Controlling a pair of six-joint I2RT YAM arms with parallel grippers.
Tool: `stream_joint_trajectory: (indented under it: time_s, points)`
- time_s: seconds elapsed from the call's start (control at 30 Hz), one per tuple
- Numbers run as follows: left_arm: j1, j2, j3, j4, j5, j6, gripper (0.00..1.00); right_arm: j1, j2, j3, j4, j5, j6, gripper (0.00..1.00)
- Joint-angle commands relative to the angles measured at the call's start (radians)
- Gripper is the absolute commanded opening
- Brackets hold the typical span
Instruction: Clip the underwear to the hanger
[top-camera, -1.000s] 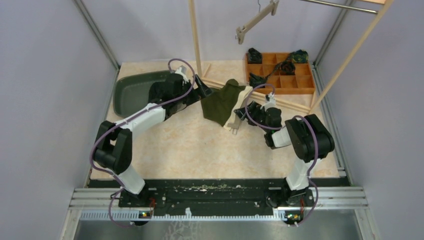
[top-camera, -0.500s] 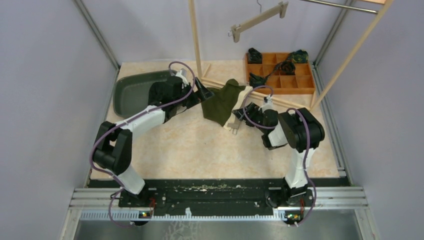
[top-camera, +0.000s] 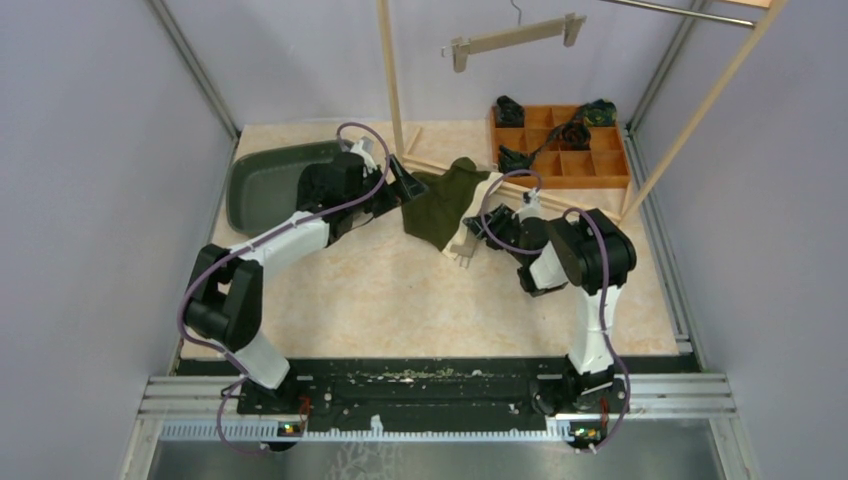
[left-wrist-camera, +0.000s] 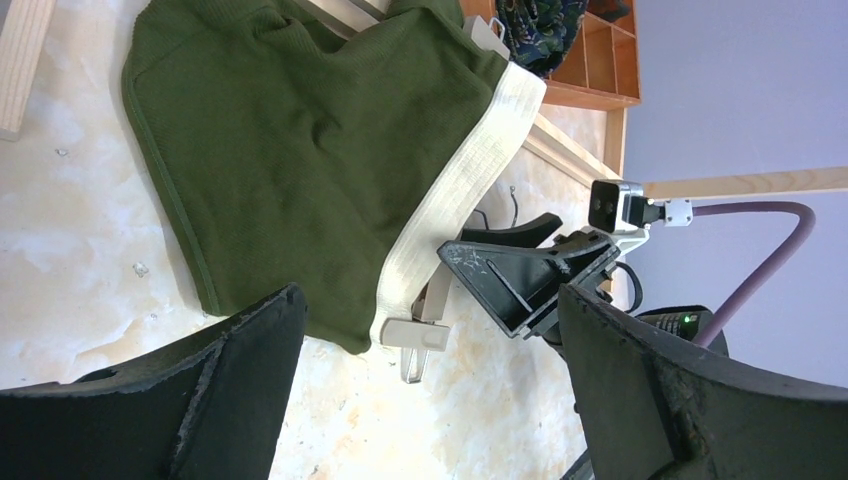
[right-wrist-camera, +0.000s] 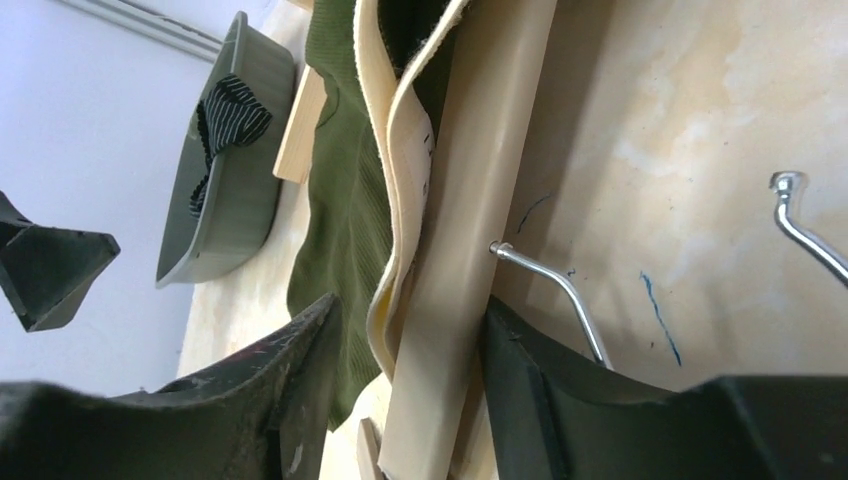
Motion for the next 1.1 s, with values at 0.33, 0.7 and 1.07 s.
stream_joint_trajectory:
  time_s: [0.33, 0.7, 1.07]
  points:
    - [0.005, -0.032, -0.005, 0.012, 0.005, 0.010, 0.99, 0.013, -0.003, 0.007, 0.107, 0.032, -0.040, 0.05]
    - [0.008, -0.055, -0.002, 0.015, -0.008, 0.032, 0.99, 0.014, -0.021, -0.012, 0.276, -0.032, -0.060, 0.00]
    - [0.020, -0.099, -0.008, 0.102, -0.032, 0.036, 0.99, 0.015, -0.163, -0.105, 0.313, -0.115, -0.063, 0.00]
